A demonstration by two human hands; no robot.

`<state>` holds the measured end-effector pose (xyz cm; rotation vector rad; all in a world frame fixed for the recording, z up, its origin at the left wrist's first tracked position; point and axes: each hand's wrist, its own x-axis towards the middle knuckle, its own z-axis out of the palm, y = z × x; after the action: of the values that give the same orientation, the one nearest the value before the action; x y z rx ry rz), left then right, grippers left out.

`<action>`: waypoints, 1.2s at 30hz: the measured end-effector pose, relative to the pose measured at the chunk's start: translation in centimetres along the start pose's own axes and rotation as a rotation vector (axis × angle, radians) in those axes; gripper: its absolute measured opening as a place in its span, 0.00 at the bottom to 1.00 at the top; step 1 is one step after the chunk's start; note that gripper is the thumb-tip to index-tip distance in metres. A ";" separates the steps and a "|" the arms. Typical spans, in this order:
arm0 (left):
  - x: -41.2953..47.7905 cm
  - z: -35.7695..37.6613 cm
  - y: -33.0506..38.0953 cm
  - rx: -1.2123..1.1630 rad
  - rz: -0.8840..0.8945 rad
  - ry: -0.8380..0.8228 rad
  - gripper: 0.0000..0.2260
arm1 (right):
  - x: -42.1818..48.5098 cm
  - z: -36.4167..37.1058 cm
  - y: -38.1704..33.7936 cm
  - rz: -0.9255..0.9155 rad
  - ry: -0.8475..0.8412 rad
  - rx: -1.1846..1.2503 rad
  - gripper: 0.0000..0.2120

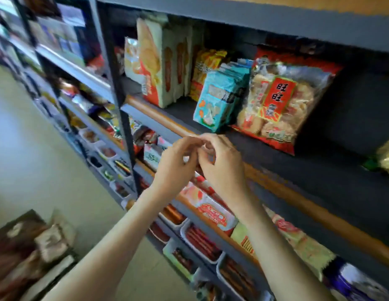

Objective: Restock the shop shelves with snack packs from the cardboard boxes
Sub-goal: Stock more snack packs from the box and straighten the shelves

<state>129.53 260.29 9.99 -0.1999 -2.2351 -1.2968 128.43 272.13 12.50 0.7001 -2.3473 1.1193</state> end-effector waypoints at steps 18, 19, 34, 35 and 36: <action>-26.8 -23.1 -31.0 0.310 -1.352 0.161 0.10 | -6.4 41.2 -4.5 0.120 -1.106 0.034 0.18; -27.5 -24.3 -32.6 0.303 -1.405 0.181 0.10 | -6.4 43.7 -4.7 0.134 -1.138 0.008 0.19; -34.9 -35.2 -58.5 0.206 -1.849 0.193 0.14 | -12.9 78.7 -3.6 0.420 -1.517 -0.160 0.23; -35.6 -34.8 -60.5 0.195 -1.844 0.162 0.14 | -14.0 80.6 -2.6 0.434 -1.533 -0.167 0.23; -36.3 -34.1 -62.5 0.186 -1.840 0.140 0.14 | -15.1 82.6 -1.6 0.452 -1.551 -0.177 0.23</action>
<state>148.99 203.81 -43.14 2.3396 -2.0363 -1.5555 126.77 208.86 -42.72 1.2830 -3.9632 0.3880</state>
